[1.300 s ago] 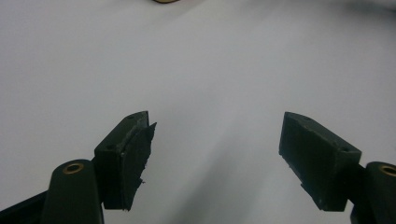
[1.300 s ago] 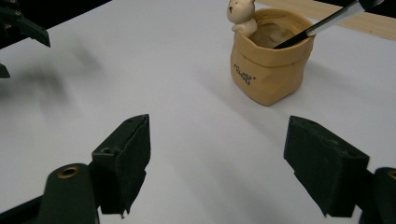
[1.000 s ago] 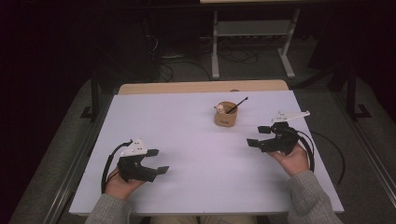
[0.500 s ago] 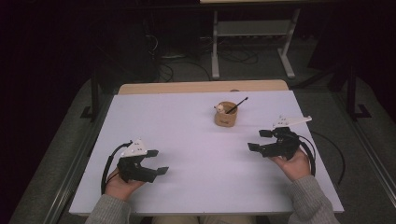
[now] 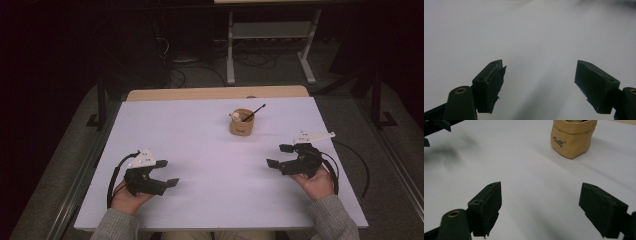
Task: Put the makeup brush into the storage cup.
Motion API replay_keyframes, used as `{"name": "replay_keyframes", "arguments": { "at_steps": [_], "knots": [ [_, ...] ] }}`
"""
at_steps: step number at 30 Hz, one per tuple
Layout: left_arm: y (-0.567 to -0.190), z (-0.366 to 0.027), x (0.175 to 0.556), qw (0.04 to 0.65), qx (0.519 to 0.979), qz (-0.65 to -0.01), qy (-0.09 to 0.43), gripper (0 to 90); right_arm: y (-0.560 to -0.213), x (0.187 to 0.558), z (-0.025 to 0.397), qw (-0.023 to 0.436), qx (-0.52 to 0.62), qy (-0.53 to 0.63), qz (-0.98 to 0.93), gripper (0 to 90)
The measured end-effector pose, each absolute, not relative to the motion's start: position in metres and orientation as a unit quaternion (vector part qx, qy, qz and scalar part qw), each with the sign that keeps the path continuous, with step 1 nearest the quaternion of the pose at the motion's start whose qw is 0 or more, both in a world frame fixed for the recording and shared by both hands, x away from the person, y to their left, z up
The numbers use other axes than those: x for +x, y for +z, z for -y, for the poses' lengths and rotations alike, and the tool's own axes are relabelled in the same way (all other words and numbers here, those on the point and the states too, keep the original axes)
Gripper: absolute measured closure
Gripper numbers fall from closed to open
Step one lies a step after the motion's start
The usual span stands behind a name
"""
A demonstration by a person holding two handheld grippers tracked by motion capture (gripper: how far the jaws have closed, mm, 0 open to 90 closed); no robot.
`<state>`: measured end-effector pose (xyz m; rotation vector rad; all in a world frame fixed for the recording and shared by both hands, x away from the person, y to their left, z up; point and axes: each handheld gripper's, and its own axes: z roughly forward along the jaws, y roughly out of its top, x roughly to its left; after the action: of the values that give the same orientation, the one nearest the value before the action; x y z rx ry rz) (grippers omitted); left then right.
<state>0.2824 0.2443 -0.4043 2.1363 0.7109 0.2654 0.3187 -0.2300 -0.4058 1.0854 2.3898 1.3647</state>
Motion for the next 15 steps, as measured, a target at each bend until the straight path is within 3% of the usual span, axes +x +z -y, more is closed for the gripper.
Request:
{"name": "replay_keyframes", "arguments": {
  "at_steps": [15],
  "knots": [
    [-0.406, -0.246, 0.283, 0.421, 0.853, -0.29, 0.103, 19.5, -0.408, 0.305, 0.233, 0.098, 0.372, 0.467, -0.796, 16.2]
  ]
}}
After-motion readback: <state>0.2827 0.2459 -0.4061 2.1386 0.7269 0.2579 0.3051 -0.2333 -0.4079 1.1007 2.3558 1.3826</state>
